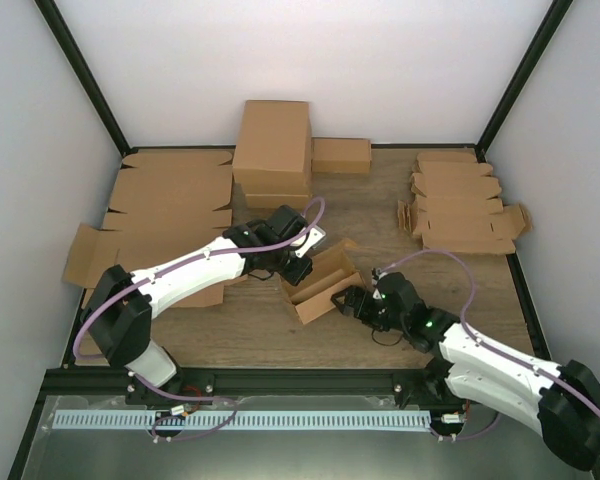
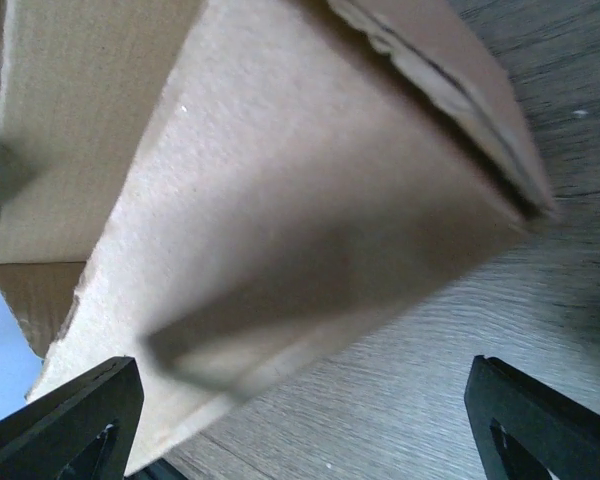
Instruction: Fold the paper box
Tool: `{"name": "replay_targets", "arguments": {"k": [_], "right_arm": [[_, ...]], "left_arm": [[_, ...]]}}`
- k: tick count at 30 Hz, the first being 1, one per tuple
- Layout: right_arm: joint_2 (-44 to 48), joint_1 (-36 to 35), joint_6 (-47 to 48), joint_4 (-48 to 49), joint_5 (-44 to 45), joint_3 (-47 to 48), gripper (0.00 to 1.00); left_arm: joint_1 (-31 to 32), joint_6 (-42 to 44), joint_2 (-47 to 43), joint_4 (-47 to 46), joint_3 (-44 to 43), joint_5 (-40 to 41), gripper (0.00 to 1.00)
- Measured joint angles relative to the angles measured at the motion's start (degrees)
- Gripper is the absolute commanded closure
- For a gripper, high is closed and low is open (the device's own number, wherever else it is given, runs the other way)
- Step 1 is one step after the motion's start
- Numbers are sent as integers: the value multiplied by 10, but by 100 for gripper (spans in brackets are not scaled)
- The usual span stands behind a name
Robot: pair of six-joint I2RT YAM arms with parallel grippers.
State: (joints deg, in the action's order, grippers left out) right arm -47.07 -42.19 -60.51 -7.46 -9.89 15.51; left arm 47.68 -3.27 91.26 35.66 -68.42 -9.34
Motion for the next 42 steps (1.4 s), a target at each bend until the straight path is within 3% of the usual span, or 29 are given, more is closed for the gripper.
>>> {"name": "replay_targets", "arguments": {"k": [13, 24, 36, 42], "right_arm": [[-122, 0, 2, 96, -62, 47, 16], [-125, 0, 5, 106, -85, 47, 18], [-124, 0, -7, 112, -79, 48, 20], [-123, 0, -9, 118, -79, 48, 20]], "left_arm": [[-2, -22, 0, -3, 1, -35, 83], [-1, -66, 0, -13, 4, -51, 83], [-3, -136, 1, -23, 5, -16, 82], [-4, -137, 1, -37, 16, -43, 74]]}}
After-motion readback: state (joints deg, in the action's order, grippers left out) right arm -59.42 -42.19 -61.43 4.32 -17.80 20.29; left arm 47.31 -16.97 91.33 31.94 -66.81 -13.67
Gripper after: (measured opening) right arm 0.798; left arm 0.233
